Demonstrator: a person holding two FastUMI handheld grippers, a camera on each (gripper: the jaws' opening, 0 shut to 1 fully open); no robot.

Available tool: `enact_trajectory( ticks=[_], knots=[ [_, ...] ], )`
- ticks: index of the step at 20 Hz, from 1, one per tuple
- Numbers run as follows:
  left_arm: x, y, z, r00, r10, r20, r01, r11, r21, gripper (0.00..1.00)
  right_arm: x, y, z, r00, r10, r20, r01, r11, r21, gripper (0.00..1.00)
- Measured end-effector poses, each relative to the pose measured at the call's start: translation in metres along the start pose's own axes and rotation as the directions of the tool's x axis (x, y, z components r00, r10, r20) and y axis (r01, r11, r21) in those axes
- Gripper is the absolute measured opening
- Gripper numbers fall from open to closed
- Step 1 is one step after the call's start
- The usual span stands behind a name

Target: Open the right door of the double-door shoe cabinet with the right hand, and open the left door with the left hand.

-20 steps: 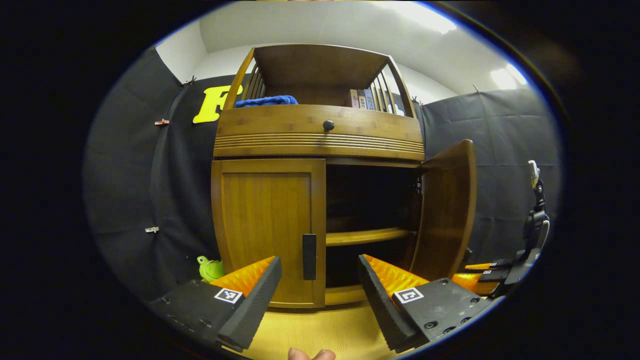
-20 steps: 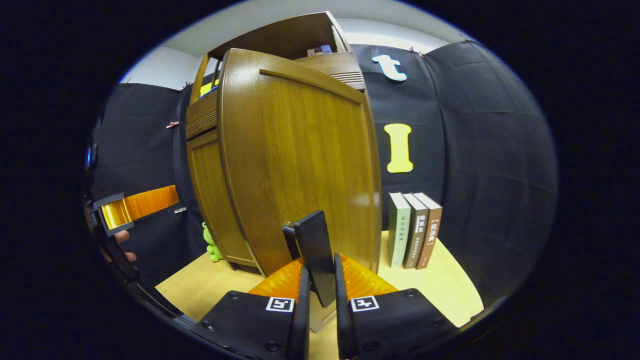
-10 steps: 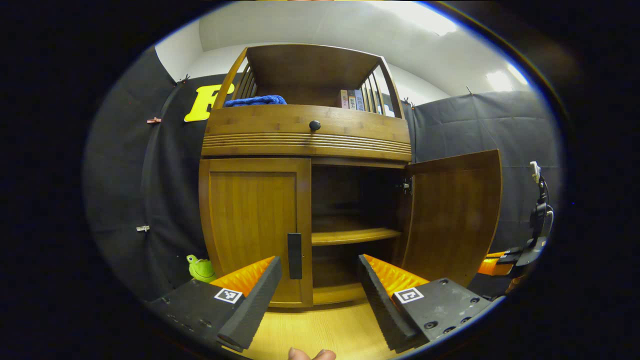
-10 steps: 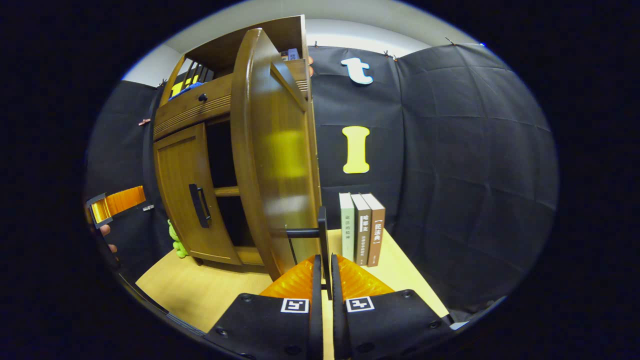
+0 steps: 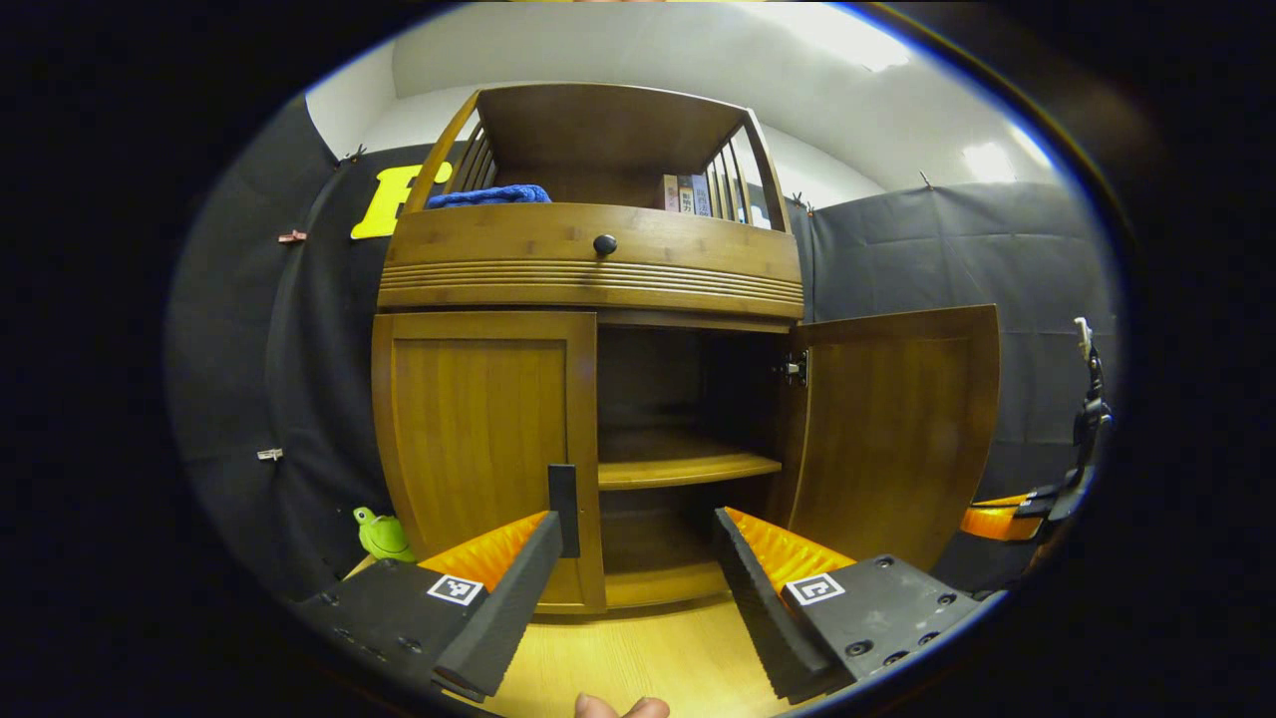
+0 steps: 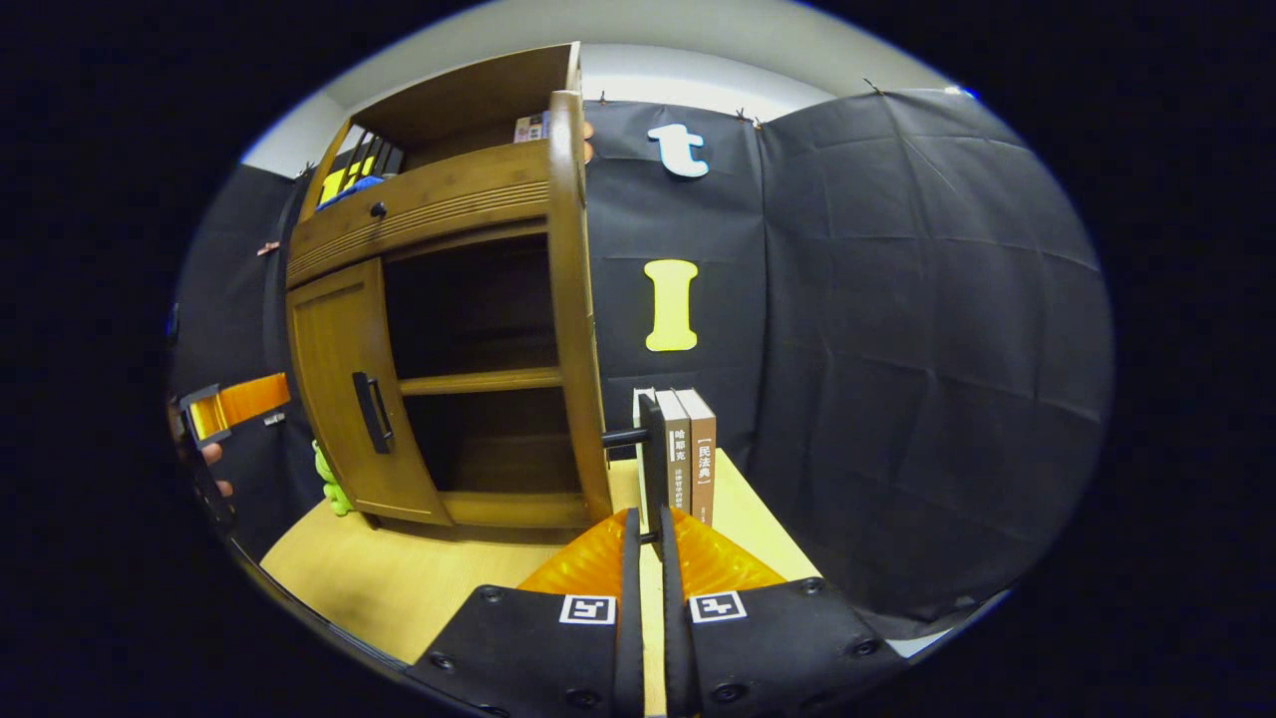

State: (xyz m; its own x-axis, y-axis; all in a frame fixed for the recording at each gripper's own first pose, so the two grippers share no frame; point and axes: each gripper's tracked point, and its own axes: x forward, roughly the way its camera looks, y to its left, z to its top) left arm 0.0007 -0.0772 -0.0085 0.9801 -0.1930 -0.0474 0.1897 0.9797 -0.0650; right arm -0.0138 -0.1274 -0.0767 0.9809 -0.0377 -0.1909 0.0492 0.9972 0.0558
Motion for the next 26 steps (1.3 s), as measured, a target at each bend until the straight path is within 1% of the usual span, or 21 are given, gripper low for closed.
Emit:
enact_trajectory(
  ticks=[1,2,4,5,7,8,9,10,11,13,14,15,16,17,19,20,21,22,23,25,26],
  knots=[
    [0.002,-0.002,0.0,1.0,-0.004,0.0,0.004,1.0,-0.003,0.94,-0.004,0.003,-0.001,1.0,-0.01,0.0,0.01,1.0,-0.025,0.12],
    [0.003,-0.003,0.001,1.0,-0.006,0.0,0.006,1.0,-0.004,0.92,-0.008,0.003,-0.001,1.0,-0.019,-0.001,0.019,0.999,-0.044,0.12],
    [0.006,-0.003,-0.001,1.0,-0.008,0.001,0.008,1.0,0.002,0.92,-0.016,0.006,0.005,1.0,-0.028,0.009,0.028,0.997,-0.066,0.12],
    [0.008,-0.003,-0.001,1.0,-0.007,0.002,0.007,1.0,0.007,0.92,-0.018,0.01,0.01,1.0,-0.023,0.018,0.024,0.997,-0.069,0.21],
    [0.013,-0.001,-0.002,1.0,-0.004,0.005,0.004,1.0,0.011,0.92,-0.027,0.011,0.022,0.998,-0.039,0.048,0.042,0.997,-0.071,0.47],
    [0.015,0.0,-0.003,1.0,-0.002,0.006,0.002,1.0,0.011,0.94,-0.029,0.015,0.029,0.997,-0.037,0.066,0.041,0.997,-0.064,0.59],
    [0.018,0.001,-0.003,1.0,0.001,0.008,-0.002,1.0,0.01,0.92,-0.038,0.021,0.037,0.995,-0.03,0.091,0.036,0.998,-0.055,0.72],
    [0.022,0.002,-0.004,1.0,0.004,0.008,-0.004,1.0,0.01,0.92,-0.044,0.028,0.046,0.993,-0.018,0.121,0.023,0.999,-0.04,0.85],
    [0.026,0.004,-0.005,1.0,0.008,0.01,-0.008,1.0,0.01,0.92,-0.052,0.041,0.054,0.989,0.012,0.147,-0.007,1.0,-0.029,0.98],
    [0.034,0.009,-0.006,1.0,0.018,0.012,-0.019,1.0,0.015,0.92,-0.056,0.056,0.057,0.984,0.039,0.173,-0.032,0.999,-0.042,0.98],
    [0.039,0.011,-0.007,1.0,0.024,0.016,-0.025,1.0,0.019,0.92,-0.056,0.064,0.055,0.985,0.054,0.167,-0.046,0.998,-0.046,0.97],
    [0.043,0.015,-0.008,0.999,0.03,0.016,-0.031,0.999,0.023,0.94,-0.056,0.074,0.051,0.986,0.073,0.152,-0.067,0.997,-0.041,0.97],
    [0.048,0.019,-0.01,0.999,0.039,0.015,-0.039,0.999,0.026,0.92,-0.056,0.08,0.049,0.988,0.082,0.134,-0.079,0.997,-0.023,0.97],
    [0.053,0.023,-0.012,0.999,0.047,0.01,-0.048,0.999,0.024,0.92,-0.056,0.085,0.052,0.988,0.083,0.129,-0.084,0.997,0.001,0.95],
    [0.064,0.03,-0.018,0.998,0.064,0.002,-0.064,0.998,0.014,0.92,-0.058,0.095,0.055,0.987,0.078,0.143,-0.085,0.996,0.04,0.98],
    [0.07,0.034,-0.022,0.997,0.072,-0.002,-0.072,0.997,0.013,0.94,-0.058,0.1,0.058,0.985,0.079,0.155,-0.087,0.995,0.043,0.96],
    [0.077,0.038,-0.027,0.997,0.081,-0.01,-0.08,0.997,0.016,0.92,-0.057,0.106,0.059,0.983,0.083,0.166,-0.091,0.995,0.038,0.99],
    [0.084,0.04,-0.034,0.996,0.088,-0.025,-0.087,0.996,0.023,0.95,-0.055,0.108,0.06,0.982,0.084,0.169,-0.09,0.996,0.028,0.96],
    [0.092,0.043,-0.042,0.995,0.095,-0.037,-0.094,0.995,0.027,0.94,-0.052,0.109,0.063,0.981,0.083,0.175,-0.088,0.996,0.022,0.96],
    [0.108,0.052,-0.053,0.992,0.114,-0.057,-0.113,0.993,0.03,0.98,-0.047,0.11,0.065,0.981,0.084,0.177,-0.09,0.996,0.026,0.96],
    [0.116,0.057,-0.059,0.99,0.123,-0.066,-0.121,0.992,0.03,0.92,-0.044,0.112,0.066,0.981,0.084,0.173,-0.091,0.995,0.03,0.98]
  ],
)
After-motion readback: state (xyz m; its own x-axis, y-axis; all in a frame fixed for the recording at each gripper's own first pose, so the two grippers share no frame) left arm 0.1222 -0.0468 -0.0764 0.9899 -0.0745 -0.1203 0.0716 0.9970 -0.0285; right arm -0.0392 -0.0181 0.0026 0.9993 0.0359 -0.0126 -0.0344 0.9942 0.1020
